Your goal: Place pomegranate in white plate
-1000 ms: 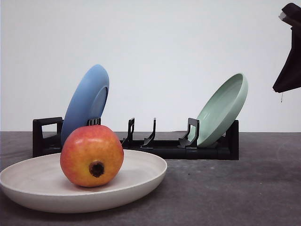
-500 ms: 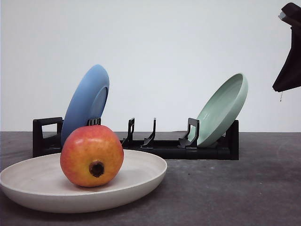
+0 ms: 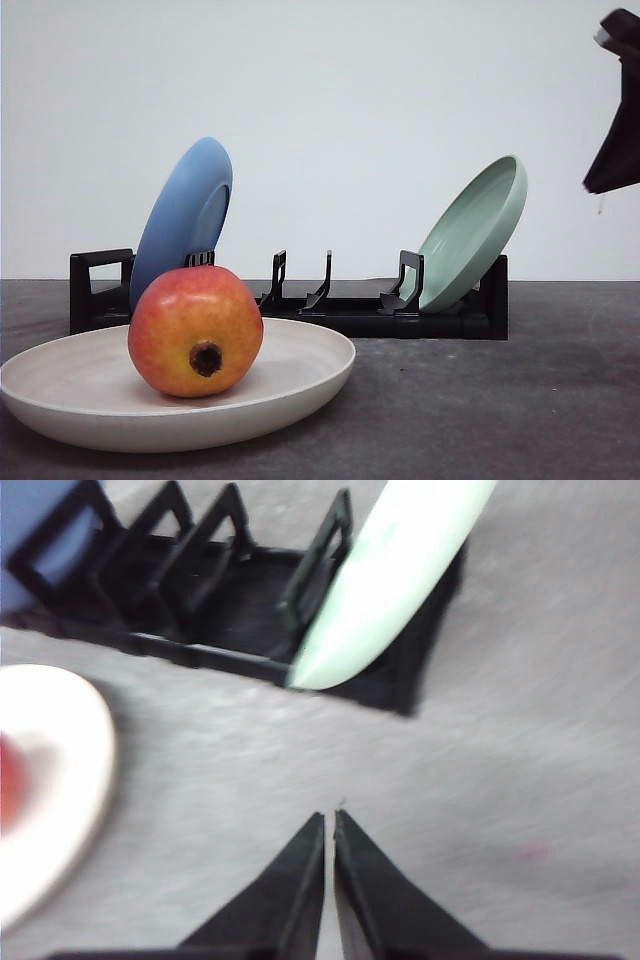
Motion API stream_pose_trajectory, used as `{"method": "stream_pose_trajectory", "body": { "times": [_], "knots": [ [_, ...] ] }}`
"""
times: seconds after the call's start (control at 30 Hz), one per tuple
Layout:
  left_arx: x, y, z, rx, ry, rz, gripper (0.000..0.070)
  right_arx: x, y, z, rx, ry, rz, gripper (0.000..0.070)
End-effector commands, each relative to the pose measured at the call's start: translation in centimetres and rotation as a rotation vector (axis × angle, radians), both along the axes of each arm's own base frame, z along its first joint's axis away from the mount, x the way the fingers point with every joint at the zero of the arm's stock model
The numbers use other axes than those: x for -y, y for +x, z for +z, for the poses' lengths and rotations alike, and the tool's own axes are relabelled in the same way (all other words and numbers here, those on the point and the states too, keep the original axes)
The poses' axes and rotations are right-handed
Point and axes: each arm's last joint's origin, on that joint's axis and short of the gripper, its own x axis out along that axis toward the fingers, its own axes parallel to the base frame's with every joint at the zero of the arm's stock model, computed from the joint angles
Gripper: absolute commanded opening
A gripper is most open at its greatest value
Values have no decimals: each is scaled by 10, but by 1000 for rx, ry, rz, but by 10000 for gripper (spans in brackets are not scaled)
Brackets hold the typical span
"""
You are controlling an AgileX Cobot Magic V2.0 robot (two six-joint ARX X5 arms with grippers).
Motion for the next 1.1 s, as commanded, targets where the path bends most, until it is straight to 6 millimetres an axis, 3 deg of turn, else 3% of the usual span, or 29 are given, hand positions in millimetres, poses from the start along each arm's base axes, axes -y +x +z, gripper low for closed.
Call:
{"method": "stream_pose_trajectory", "body": {
  "times": [0.0,0.3,0.4,0.63,1.07],
  "knots": [
    [0,1,-4,-13,-2,-5,0,3,-5,-2,85,-87,7,11],
    [0,1,-4,-13,-2,-5,0,31,-45,-66,301,-73,-247,11],
    [0,1,-4,-13,-2,-5,0,37,-53,-79,369,-57,-284,11],
    [0,1,-4,-13,-2,-4,0,45,-62,-77,494,-46,-357,11],
    [0,1,-4,-13,-2,-5,0,48,-62,-75,520,-46,-388,11]
  ]
}}
